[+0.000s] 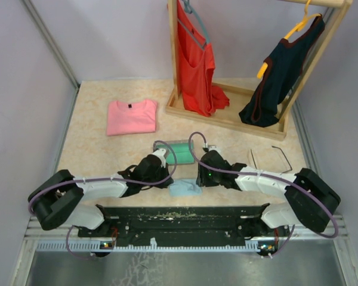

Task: Organize the sunglasses
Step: Pick up the glasses cleaning cloth from the center of the board.

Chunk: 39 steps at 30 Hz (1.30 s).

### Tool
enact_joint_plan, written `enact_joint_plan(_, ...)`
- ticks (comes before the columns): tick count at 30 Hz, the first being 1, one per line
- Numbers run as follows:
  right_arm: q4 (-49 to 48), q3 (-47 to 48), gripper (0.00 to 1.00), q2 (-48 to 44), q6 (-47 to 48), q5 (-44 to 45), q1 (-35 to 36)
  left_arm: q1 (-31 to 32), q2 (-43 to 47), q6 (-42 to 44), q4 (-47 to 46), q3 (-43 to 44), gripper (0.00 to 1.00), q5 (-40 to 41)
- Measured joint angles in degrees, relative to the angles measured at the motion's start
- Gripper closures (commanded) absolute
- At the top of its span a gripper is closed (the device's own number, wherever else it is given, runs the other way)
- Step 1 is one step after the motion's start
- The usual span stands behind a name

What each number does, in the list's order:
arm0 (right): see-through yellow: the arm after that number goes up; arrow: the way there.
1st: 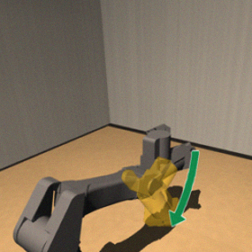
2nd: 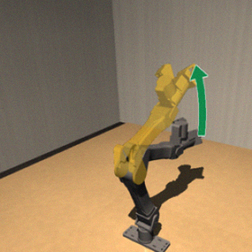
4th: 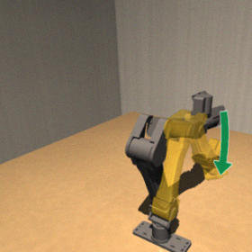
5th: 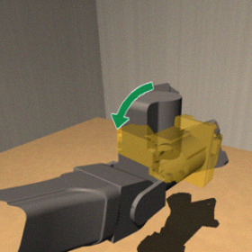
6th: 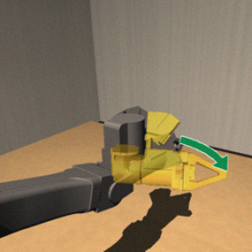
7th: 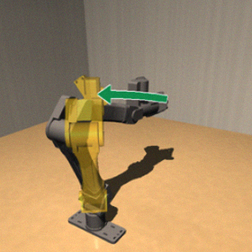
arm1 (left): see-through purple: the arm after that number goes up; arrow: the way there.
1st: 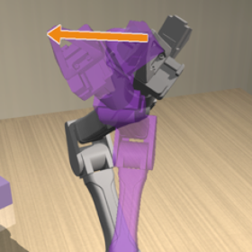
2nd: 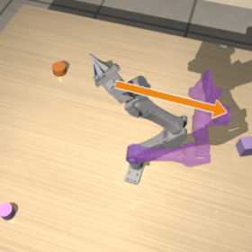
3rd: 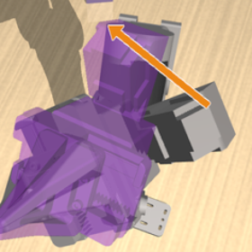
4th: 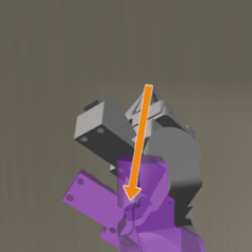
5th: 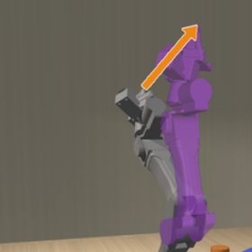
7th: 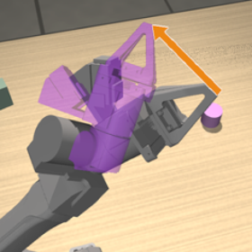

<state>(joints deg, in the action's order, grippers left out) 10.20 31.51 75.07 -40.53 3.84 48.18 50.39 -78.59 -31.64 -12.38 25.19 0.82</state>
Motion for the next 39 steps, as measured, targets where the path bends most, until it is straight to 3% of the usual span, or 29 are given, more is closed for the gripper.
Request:
enact_joint_plan(17,-3.6,1.7,0.67,3.8,-0.7,0.2,0.0,0.0,0.1,0.0,0.0,0.0,1.00,-0.2)
enact_joint_plan(27,-3.4,1.7,0.81,4.1,-0.7,1.4,0.0,0.0,0.3,0.0,0.2,0.0,1.00,-0.3)
enact_joint_plan(35,-4.0,1.2,0.99,4.1,-0.5,1.9,-0.1,0.0,0.8,0.0,0.6,0.0,1.00,-0.3)
enact_joint_plan(39,-5.5,-0.9,1.00,2.3,0.1,1.7,-0.1,0.0,1.8,0.0,0.9,-0.2,1.00,-0.4)
